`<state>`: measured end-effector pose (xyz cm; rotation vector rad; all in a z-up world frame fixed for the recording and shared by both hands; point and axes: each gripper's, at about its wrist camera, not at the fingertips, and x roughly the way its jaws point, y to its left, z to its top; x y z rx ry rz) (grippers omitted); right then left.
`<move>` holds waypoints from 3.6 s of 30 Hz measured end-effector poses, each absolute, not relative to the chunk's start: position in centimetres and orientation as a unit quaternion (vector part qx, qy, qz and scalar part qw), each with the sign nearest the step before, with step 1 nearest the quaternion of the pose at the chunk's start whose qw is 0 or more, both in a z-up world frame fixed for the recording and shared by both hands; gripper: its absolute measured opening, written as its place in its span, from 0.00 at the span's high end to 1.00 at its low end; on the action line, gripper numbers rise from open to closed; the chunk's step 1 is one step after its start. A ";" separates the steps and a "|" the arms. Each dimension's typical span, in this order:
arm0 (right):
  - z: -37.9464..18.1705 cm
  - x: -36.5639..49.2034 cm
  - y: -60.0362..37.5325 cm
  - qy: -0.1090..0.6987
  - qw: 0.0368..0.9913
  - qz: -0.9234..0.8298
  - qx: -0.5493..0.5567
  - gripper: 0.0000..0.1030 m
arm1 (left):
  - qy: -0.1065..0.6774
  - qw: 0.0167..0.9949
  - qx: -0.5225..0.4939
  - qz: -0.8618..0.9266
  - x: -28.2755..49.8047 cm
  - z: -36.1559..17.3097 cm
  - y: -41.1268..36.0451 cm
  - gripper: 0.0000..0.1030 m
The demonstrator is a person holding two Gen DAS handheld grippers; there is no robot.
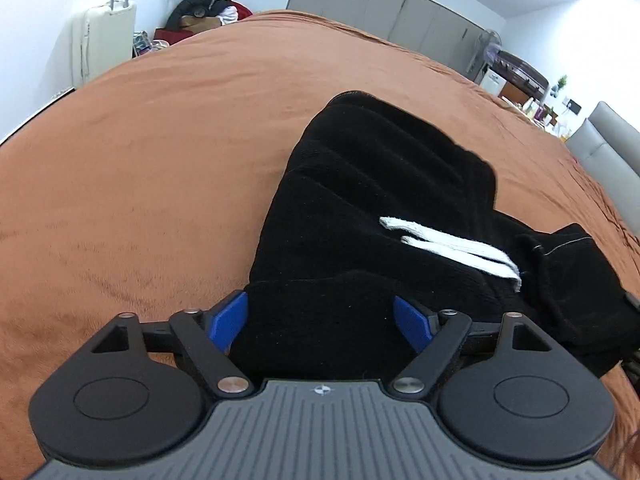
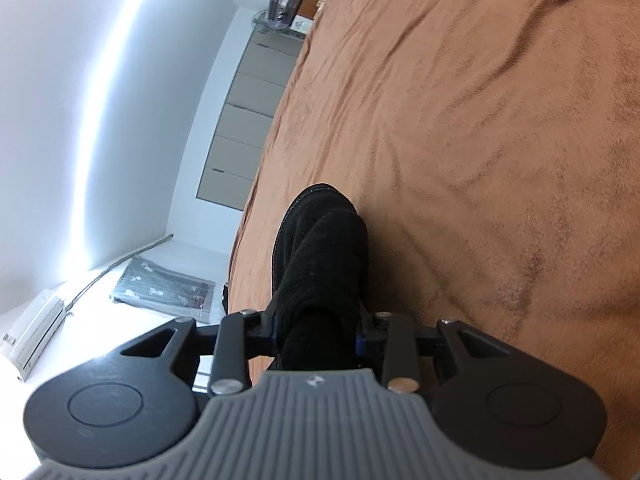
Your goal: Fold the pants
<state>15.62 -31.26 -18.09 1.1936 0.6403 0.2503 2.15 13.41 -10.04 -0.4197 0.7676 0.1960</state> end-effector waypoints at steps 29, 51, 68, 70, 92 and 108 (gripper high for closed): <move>-6.3 4.3 9.3 0.137 0.845 0.472 -0.210 0.76 | 0.266 0.863 -0.425 0.068 -10.0 -10.3 27.6 0.15; -4.4 2.4 -5.3 0.149 0.839 0.509 -0.118 0.41 | 0.274 0.886 -0.369 -0.061 -4.5 -5.6 20.2 0.07; -6.6 7.7 -10.1 0.236 0.866 0.439 0.037 0.48 | 0.240 0.852 -0.451 -0.116 -1.2 -5.1 18.5 0.72; -6.2 7.6 -9.0 0.233 0.860 0.453 0.039 0.49 | 0.221 0.856 -0.455 -0.110 -1.9 -4.6 19.2 0.73; -2.9 14.2 2.5 0.291 0.856 0.423 -0.055 0.46 | 0.268 0.830 -0.485 -0.059 -2.5 -15.3 22.5 0.64; -9.0 21.4 15.7 0.377 0.820 0.397 -0.168 0.52 | 0.252 0.824 -0.507 -0.030 -5.8 -15.5 23.2 0.68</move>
